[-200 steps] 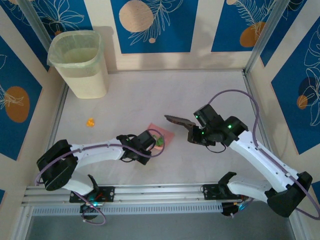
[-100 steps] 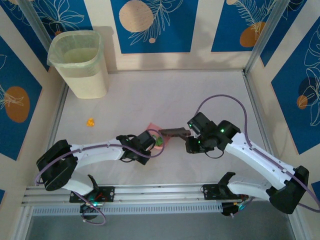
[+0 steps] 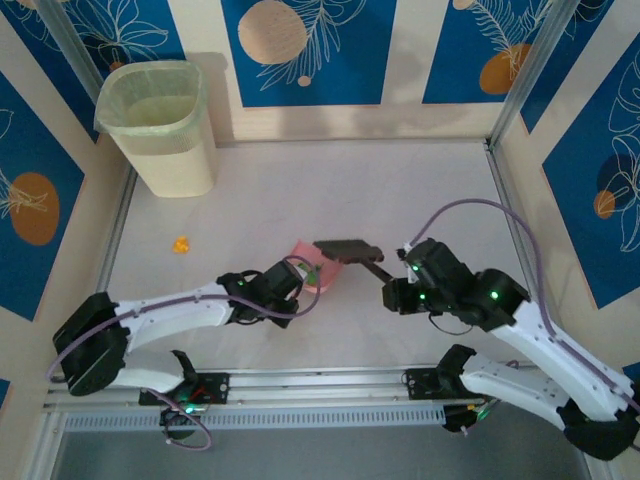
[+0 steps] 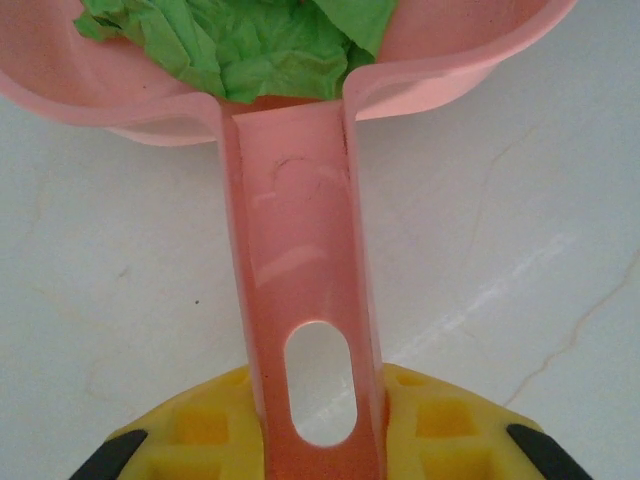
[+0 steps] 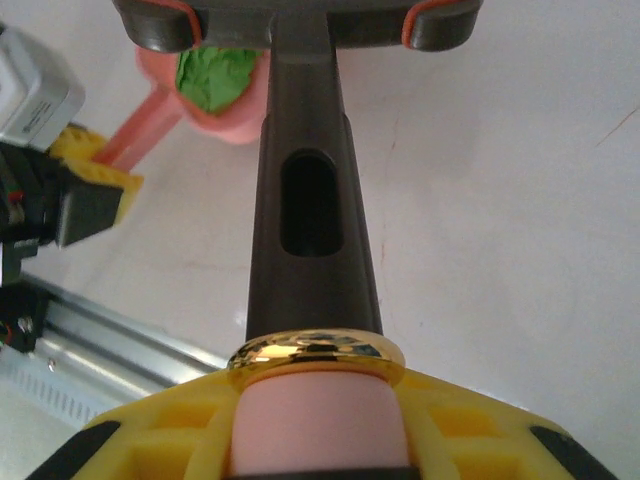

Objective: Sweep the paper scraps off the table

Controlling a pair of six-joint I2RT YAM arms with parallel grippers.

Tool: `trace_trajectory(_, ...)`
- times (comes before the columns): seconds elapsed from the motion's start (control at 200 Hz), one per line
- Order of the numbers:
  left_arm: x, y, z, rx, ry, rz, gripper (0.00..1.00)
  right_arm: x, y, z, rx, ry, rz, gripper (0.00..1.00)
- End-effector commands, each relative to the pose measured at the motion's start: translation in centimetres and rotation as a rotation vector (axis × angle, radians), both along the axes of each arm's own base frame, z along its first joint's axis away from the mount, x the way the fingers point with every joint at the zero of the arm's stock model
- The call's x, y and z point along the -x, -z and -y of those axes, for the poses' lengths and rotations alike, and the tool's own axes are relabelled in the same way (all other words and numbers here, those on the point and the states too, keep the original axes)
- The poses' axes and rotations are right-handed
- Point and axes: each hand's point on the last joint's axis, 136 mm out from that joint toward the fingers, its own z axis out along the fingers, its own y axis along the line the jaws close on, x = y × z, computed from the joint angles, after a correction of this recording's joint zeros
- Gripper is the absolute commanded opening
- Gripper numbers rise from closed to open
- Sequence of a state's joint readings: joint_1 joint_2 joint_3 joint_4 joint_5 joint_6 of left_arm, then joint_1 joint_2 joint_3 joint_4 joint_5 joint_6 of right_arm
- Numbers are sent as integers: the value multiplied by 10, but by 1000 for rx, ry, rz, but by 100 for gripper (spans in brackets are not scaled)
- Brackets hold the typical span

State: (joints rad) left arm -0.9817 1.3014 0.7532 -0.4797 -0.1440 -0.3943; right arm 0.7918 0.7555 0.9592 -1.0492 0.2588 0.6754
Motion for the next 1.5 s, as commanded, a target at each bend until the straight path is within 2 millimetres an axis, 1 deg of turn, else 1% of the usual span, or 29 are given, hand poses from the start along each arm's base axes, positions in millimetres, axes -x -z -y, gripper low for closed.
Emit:
trace_trajectory(0.0, -5, -19, -9, 22, -58, 36, 0, -10, -17, 11, -94, 83, 129, 0)
trace_trajectory(0.08, -3, -31, -14, 45, -89, 40, 0, -9, -26, 22, -144, 114, 211, 0)
trace_trajectory(0.155, -2, -46, -18, 74, -115, 58, 0, -9, -26, 37, -168, 186, 262, 0)
trace_trajectory(0.17, -1, -47, -21, 67, -122, 54, 0, -9, -26, 38, -174, 192, 268, 0)
trace_trajectory(0.215, -2, -57, -27, 70, -145, 72, 0, -9, -27, 42, -194, 217, 288, 0)
trace_trajectory(0.32, -3, -82, -46, 59, -211, 119, 0, -13, -17, 51, -185, 282, 290, 0)
trace_trajectory(0.43, -4, -113, -64, 64, -271, 170, 0, -18, -5, 47, -183, 308, 260, 0)
trace_trajectory(0.47, -6, -126, -71, 66, -297, 197, 0, -18, -1, 41, -201, 297, 242, 0)
trace_trajectory(0.56, -8, -156, -88, 51, -343, 253, 0, -21, 3, 18, -264, 221, 231, 0)
trace_trajectory(0.65, -12, -184, -106, 14, -388, 310, 0, -27, 9, 8, -273, 204, 224, 0)
trace_trajectory(0.74, -16, -213, -114, 19, -407, 344, 0, -33, 17, -10, -289, 155, 226, 0)
trace_trajectory(0.83, -23, -239, -120, 39, -434, 369, 0, -37, 20, -28, -293, 95, 231, 0)
trace_trajectory(0.85, -25, -242, -121, 38, -436, 369, 0, -38, 20, -32, -291, 80, 232, 0)
trace_trajectory(0.855, -26, -246, -122, 46, -439, 374, 0, -38, 20, -33, -290, 78, 233, 0)
trace_trajectory(0.92, -34, -259, -124, 53, -453, 372, 0, -40, 20, -45, -261, 37, 245, 0)
trace_trajectory(0.995, -47, -275, -130, 71, -483, 371, 0, -43, 23, -58, -217, -18, 278, 0)
trace_trajectory(1.025, -53, -280, -131, 82, -492, 364, 0, -44, 26, -65, -195, -45, 291, 0)
trace_trajectory(1.1, -70, -292, -132, 110, -515, 341, 0, -46, 38, -73, -129, -73, 310, 0)
trace_trajectory(1.275, -115, -314, -138, 173, -583, 300, 0, -37, 63, -106, -79, -192, 382, 0)
trace_trajectory(1.29, -119, -313, -139, 176, -591, 292, 0, -36, 66, -108, -74, -202, 387, 0)
trace_trajectory(1.321, -126, -319, -140, 197, -602, 290, 0, -35, 71, -112, -60, -216, 388, 0)
trace_trajectory(1.421, -151, -329, -145, 259, -647, 266, 0, -28, 84, -123, -15, -269, 385, 0)
trace_trajectory(1.496, -170, -336, -147, 308, -672, 244, 0, -25, 90, -131, 0, -301, 384, 0)
